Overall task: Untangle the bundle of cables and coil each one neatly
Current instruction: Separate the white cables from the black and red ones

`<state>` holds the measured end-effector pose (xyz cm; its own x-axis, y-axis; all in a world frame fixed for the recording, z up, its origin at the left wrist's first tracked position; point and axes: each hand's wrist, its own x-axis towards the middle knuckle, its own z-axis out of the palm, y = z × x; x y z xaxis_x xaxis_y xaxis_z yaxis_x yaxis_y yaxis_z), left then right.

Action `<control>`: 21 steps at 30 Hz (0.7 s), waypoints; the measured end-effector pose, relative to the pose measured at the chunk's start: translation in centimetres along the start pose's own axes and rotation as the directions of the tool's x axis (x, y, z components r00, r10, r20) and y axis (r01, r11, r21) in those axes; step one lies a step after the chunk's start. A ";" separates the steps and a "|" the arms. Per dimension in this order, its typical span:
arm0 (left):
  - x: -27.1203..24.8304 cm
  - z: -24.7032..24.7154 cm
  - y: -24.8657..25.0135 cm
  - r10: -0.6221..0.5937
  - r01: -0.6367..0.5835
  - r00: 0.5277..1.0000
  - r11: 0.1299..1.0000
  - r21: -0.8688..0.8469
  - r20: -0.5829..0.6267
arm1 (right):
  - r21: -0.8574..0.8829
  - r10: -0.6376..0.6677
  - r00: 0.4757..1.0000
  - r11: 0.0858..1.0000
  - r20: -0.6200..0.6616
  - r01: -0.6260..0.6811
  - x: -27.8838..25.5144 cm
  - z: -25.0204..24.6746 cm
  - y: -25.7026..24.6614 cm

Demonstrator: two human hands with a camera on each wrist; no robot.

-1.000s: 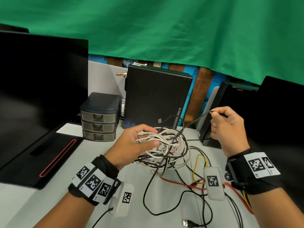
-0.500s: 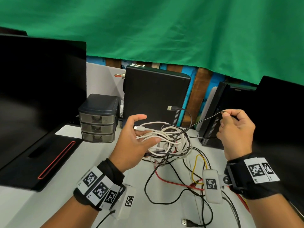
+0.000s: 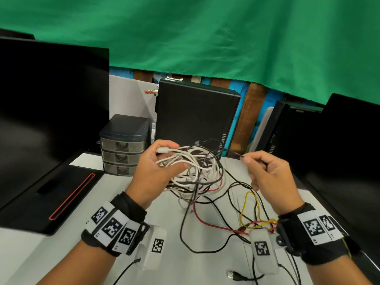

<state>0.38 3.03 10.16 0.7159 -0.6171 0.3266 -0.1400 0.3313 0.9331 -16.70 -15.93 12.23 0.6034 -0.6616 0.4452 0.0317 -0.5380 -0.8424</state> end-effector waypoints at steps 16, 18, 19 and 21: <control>0.2 -0.5 -0.8 -0.101 0.103 0.995 0.991 -0.088 0.019 | -0.242 -0.101 0.967 0.957 0.232 0.158 -0.5 -2.3 -1.1; -0.1 0.1 -1.3 -0.079 0.080 0.996 0.996 -0.039 0.031 | -0.374 -0.193 0.943 0.881 0.272 0.288 -0.5 -1.4 -1.4; -0.2 0.4 -1.4 -0.068 0.068 0.997 0.997 -0.021 0.036 | -0.441 -0.229 0.934 0.833 0.275 0.334 -0.5 -1.0 -1.5; -0.2 0.5 -1.4 -0.048 0.049 0.998 0.999 -0.022 0.030 | -0.554 -0.270 0.942 0.762 0.198 0.335 0.0 -0.7 -1.3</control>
<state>0.06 2.33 8.84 0.7007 -0.6539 0.2855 -0.0900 0.3159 0.9445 -17.34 -15.56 13.56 0.7174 -0.3747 0.5873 -0.2151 -0.9210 -0.3249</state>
